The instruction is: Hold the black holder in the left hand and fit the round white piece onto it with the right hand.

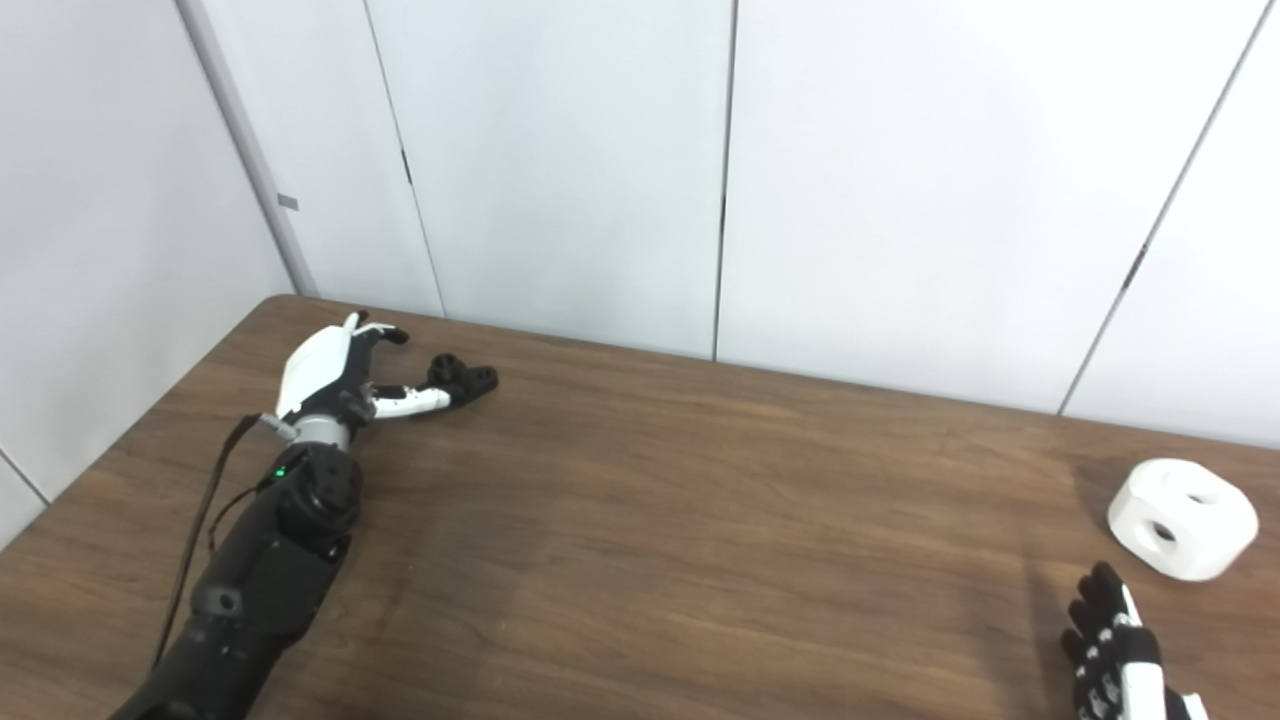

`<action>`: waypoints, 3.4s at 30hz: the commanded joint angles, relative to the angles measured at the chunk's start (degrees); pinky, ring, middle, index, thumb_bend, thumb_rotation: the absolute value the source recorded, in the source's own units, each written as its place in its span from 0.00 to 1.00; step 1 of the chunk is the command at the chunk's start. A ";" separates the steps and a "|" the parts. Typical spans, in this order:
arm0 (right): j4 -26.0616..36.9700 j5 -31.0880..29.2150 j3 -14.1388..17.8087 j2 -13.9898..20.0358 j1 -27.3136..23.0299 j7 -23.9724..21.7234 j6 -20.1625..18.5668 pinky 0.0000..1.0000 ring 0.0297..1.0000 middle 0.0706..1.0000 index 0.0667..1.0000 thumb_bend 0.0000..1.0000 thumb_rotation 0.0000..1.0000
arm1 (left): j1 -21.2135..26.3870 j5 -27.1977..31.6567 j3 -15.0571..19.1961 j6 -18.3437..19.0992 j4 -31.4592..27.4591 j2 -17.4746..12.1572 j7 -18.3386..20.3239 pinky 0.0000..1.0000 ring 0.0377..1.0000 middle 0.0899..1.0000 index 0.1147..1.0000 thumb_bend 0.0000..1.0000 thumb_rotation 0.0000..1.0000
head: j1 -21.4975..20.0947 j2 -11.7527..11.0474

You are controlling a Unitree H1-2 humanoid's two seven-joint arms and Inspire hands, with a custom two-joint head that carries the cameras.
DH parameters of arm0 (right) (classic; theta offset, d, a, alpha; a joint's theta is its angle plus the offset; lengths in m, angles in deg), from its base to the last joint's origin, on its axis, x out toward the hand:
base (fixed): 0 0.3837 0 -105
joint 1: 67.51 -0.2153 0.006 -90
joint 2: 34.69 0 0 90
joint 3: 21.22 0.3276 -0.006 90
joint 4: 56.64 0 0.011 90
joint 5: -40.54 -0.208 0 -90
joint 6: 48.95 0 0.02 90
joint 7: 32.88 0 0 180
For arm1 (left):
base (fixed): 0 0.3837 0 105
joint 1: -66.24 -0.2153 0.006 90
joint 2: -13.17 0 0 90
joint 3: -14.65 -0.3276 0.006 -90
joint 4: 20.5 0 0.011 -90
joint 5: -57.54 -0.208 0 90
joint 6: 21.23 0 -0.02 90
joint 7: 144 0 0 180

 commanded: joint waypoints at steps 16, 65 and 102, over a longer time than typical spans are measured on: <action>4.07 0.44 0.05 -0.75 0.12 0.79 -0.79 1.00 1.00 1.00 1.00 0.55 1.00 | 5.88 1.00 -4.34 1.35 5.55 -3.71 1.00 1.00 1.00 0.99 0.77 0.95 0.37 | -0.48 0.50; 5.45 0.04 0.52 -1.32 0.99 0.70 -1.96 1.00 1.00 1.00 1.00 0.51 1.00 | 5.61 1.32 -8.16 1.52 9.31 -4.51 2.23 1.00 1.00 0.92 0.65 0.90 0.30 | -0.88 1.64; 6.32 -0.84 0.77 -1.49 1.09 1.20 -2.30 1.00 1.00 1.00 1.00 0.55 1.00 | 4.78 7.20 -7.82 -7.40 13.80 -3.39 1.30 0.92 0.94 0.80 0.42 0.52 0.04 | -2.39 2.04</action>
